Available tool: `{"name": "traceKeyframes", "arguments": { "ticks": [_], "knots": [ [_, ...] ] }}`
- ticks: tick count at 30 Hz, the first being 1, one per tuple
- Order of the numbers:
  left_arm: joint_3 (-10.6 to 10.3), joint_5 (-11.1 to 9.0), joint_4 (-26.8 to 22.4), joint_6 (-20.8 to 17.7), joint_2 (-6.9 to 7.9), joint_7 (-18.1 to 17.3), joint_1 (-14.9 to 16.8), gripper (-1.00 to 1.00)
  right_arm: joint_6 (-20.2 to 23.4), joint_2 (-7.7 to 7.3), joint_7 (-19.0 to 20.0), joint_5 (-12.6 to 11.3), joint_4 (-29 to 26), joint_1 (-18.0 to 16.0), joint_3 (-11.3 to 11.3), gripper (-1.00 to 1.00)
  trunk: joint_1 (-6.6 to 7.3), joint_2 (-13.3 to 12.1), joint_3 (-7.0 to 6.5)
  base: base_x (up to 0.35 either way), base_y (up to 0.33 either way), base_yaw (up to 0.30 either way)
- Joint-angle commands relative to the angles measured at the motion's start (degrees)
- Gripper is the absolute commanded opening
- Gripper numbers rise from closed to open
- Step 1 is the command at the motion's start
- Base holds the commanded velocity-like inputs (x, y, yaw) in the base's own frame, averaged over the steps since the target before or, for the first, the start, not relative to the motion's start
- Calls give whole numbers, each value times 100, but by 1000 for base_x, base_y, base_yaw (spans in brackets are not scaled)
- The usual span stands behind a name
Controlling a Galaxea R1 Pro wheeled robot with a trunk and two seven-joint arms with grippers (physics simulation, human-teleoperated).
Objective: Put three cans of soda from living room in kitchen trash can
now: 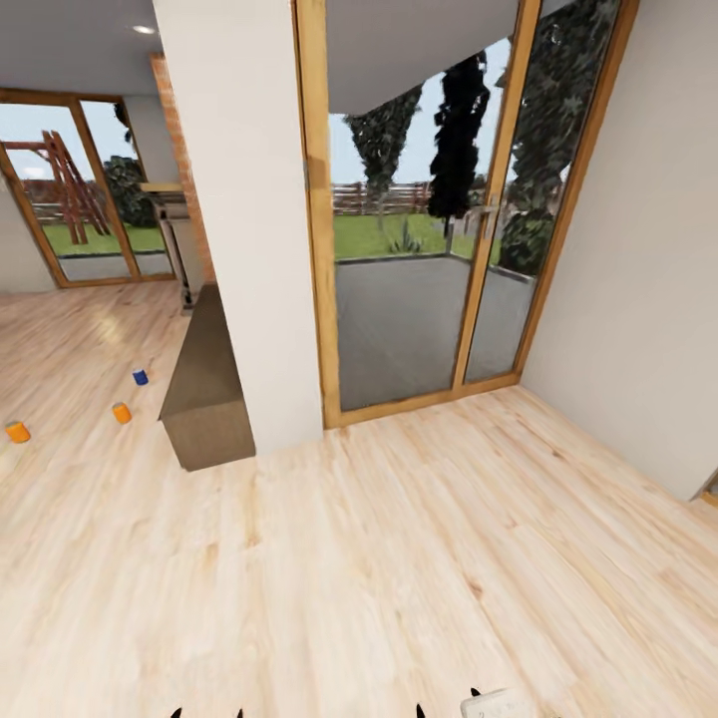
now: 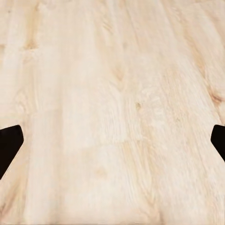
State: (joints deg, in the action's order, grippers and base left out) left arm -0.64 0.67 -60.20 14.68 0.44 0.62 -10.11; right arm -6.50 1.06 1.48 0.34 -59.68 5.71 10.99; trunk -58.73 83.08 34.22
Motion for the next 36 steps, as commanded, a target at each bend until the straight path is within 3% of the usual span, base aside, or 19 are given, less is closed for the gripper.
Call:
{"name": "traceKeyframes", "arguments": {
  "ticks": [1,11,36],
  "knots": [
    [-1,1,0,0,0,0,0,100,0,0,0,0,0,0,0,100,0,0,2,-246,200,232],
    [-6,-6,0,2,0,0,0,100,0,8,-20,250,39,0,0,100,0,0,25,-246,200,232],
    [-4,-6,-3,5,0,-1,-1,100,0,9,-18,265,53,0,0,100,0,0,81,-245,199,232]
  ]
}}
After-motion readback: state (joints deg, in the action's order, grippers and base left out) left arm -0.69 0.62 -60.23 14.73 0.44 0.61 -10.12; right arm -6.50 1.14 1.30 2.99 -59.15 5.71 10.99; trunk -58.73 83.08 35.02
